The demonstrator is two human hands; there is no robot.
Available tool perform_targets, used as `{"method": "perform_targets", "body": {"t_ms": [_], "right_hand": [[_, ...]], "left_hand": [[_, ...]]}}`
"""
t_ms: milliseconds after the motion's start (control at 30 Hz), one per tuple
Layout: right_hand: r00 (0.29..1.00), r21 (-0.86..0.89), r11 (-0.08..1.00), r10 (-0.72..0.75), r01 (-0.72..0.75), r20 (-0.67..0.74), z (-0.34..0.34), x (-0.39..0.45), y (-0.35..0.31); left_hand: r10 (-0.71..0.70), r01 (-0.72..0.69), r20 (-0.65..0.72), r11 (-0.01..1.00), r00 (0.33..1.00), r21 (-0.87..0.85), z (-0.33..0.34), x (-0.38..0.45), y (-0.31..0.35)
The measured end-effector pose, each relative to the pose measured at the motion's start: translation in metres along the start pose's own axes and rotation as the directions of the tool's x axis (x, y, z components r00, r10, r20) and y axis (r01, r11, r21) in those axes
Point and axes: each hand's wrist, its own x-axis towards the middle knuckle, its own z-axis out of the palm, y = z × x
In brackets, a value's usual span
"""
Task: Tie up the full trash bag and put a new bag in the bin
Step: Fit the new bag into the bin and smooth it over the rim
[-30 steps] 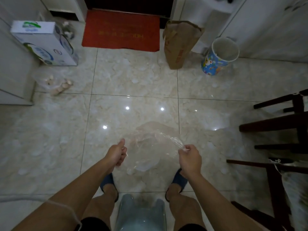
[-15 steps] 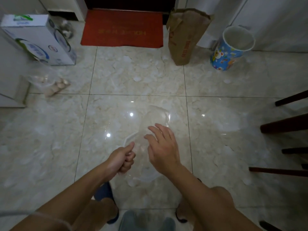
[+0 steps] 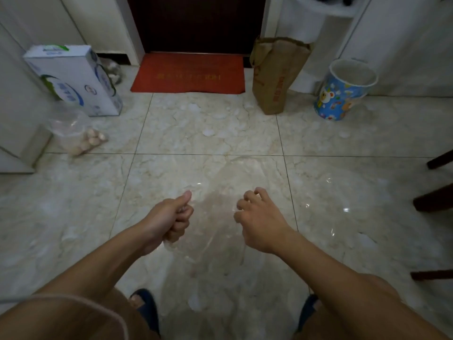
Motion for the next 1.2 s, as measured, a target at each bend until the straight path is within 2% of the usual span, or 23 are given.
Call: {"method": "perform_targets", "body": {"t_ms": [67,167,233,300,400,467,600,667,700,767,833,867,900,967,1000,1033,1100,1200], "right_hand": [[1.0,0.023,1.0,0.019,-0.02,0.01,-0.001,-0.011,-0.012],[0.994,0.041,0.997,0.055,-0.059,0.098,-0.008,-0.028,-0.03],[0.983,0.12,0.981,0.136,-0.151,0.125,-0.017,-0.037,-0.04],[0.977,0.194,0.958,0.207,-0.212,0.044,-0.03,-0.041,-0.049],[0.981,0.123,0.987,0.117,-0.099,-0.152,-0.036,-0.038,-0.059],[0.983,0.057,0.997,0.065,-0.056,-0.172,-0.038,-0.034,-0.064],[0.998,-0.15,0.988,0.012,-0.021,-0.059,-0.039,-0.032,-0.072],[0.993,-0.161,0.987,0.028,-0.01,0.112,-0.039,-0.036,-0.076],[0.975,-0.109,0.994,0.042,-0.018,0.219,-0.041,-0.039,-0.078],[0.896,0.138,0.984,0.044,-0.116,0.442,-0.042,-0.043,-0.079],[0.767,0.386,0.874,-0.024,-0.295,0.641,-0.039,-0.041,-0.073],[0.711,0.474,0.796,-0.08,-0.377,0.699,-0.037,-0.038,-0.068],[0.684,0.547,0.712,-0.129,-0.44,0.718,-0.035,-0.031,-0.063],[0.718,0.66,0.547,-0.145,-0.515,0.681,-0.033,-0.014,-0.054],[0.756,0.684,0.529,-0.115,-0.503,0.645,-0.033,-0.004,-0.052],[0.795,0.673,0.583,-0.074,-0.455,0.602,-0.031,0.006,-0.051],[0.84,0.546,0.759,0.001,-0.354,0.543,-0.02,0.028,-0.054],[0.806,0.406,0.865,-0.003,-0.295,0.591,0.01,0.056,-0.066]], "left_hand": [[0.007,-0.007,-0.003,1.0,1.0,-0.013,0.0,-0.007,-0.004],[0.011,-0.011,-0.011,1.0,1.0,-0.021,0.005,-0.026,-0.007],[0.037,-0.036,-0.026,0.999,0.999,0.036,0.008,-0.038,-0.007],[0.065,-0.062,-0.031,0.994,0.997,0.094,0.012,-0.05,-0.005],[0.1,-0.095,-0.036,0.988,0.994,0.123,0.013,-0.066,-0.004],[0.114,-0.109,-0.025,0.983,0.993,0.146,0.013,-0.075,-0.005],[0.125,-0.115,-0.068,0.984,0.99,0.136,0.012,-0.083,-0.007],[0.13,-0.116,-0.131,0.987,0.983,0.11,0.012,-0.082,-0.008],[0.132,-0.117,-0.161,0.988,0.978,0.099,0.012,-0.08,-0.008],[0.131,-0.113,-0.208,0.989,0.969,0.094,0.012,-0.076,-0.007],[0.119,-0.098,-0.221,0.99,0.968,0.105,0.015,-0.071,-0.006],[0.11,-0.088,-0.221,0.99,0.969,0.108,0.017,-0.067,-0.006],[0.1,-0.076,-0.223,0.99,0.97,0.115,0.018,-0.064,-0.005],[0.092,-0.062,-0.21,0.988,0.973,0.143,0.02,-0.057,-0.005],[0.094,-0.065,-0.194,0.987,0.977,0.148,0.019,-0.054,-0.006],[0.095,-0.07,-0.177,0.987,0.98,0.143,0.019,-0.051,-0.007],[0.086,-0.069,-0.144,0.991,0.986,0.119,0.016,-0.046,-0.01],[0.053,-0.046,-0.093,0.996,0.994,0.074,0.009,-0.034,-0.012]]}}
